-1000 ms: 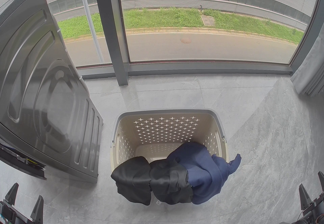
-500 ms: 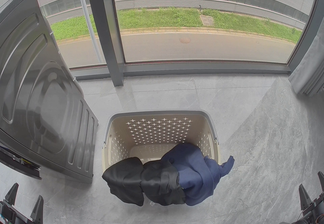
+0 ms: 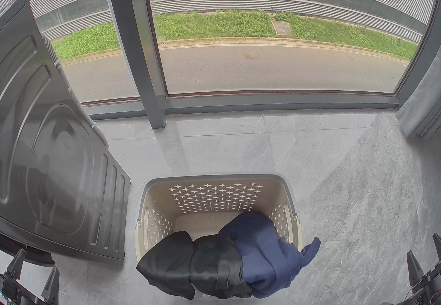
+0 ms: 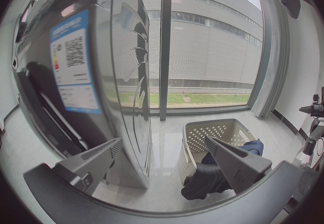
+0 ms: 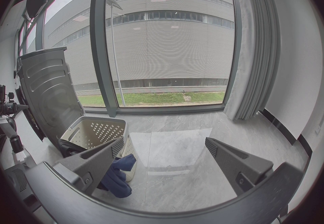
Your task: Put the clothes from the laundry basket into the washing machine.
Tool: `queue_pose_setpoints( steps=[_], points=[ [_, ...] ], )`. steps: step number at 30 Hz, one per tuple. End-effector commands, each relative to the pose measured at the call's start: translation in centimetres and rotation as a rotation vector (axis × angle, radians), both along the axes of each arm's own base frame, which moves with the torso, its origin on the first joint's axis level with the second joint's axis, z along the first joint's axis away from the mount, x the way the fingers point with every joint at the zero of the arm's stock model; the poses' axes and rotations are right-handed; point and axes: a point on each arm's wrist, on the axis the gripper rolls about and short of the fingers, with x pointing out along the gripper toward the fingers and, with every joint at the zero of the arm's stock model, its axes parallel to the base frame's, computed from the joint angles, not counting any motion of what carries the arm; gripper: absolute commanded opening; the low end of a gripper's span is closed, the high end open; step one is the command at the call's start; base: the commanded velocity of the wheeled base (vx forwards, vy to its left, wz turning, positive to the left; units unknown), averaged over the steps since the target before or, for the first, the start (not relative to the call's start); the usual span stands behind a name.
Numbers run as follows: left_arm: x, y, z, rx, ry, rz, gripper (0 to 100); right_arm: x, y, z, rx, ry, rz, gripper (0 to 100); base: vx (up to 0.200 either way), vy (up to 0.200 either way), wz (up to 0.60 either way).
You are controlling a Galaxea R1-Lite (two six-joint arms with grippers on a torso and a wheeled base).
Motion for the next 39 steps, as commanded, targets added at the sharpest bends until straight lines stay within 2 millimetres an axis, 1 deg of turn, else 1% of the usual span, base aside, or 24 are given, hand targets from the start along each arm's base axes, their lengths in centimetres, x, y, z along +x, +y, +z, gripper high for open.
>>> queue_pose_setpoints(
  steps=[1, 6, 15, 36, 39],
  points=[
    [0.03, 0.0, -0.43, -0.001, 0.005, 0.0, 100, 0.02, 0.0, -0.52, 0.0, 0.003, 0.0, 100, 0.0, 0.0, 0.0],
    [0.03, 0.0, -0.42, -0.001, 0.003, 0.0, 100, 0.02, 0.0, -0.52, 0.0, 0.003, 0.0, 100, 0.0, 0.0, 0.0],
    [0.03, 0.0, -0.43, -0.001, 0.005, 0.0, 100, 0.02, 0.0, -0.52, 0.0, 0.003, 0.0, 100, 0.2, 0.0, 0.0],
    [0.03, 0.0, -0.43, 0.001, 0.005, 0.0, 100, 0.02, 0.0, -0.52, 0.0, 0.003, 0.0, 100, 0.0, 0.0, 0.0],
    [0.03, 0.0, -0.43, 0.001, 0.005, 0.0, 100, 0.02, 0.0, -0.52, 0.0, 0.003, 0.0, 100, 0.0, -0.2, 0.0]
  ],
)
